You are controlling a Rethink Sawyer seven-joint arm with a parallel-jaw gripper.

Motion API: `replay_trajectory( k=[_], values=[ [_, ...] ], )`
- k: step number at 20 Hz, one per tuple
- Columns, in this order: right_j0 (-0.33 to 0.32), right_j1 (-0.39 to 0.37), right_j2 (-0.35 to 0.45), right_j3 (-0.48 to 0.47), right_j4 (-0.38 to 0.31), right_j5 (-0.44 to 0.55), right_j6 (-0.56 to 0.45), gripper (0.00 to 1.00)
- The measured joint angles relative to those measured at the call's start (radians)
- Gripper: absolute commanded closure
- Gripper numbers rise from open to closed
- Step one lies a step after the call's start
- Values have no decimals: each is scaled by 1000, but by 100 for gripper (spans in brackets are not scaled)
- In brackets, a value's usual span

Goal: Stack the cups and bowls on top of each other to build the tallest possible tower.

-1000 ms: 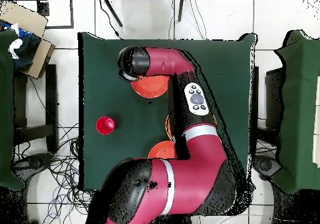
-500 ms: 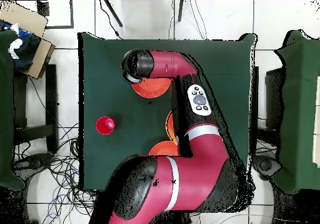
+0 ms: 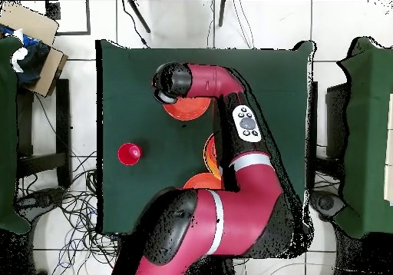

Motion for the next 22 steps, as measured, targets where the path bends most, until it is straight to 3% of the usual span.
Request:
replay_trajectory(
  k=[12,13,22],
  values=[
    [0,43,0,-3,-4,0,0,0],
    [0,43,0,-3,-6,1,0,100],
    [3,15,-3,-4,-22,0,0,100]
  ],
)
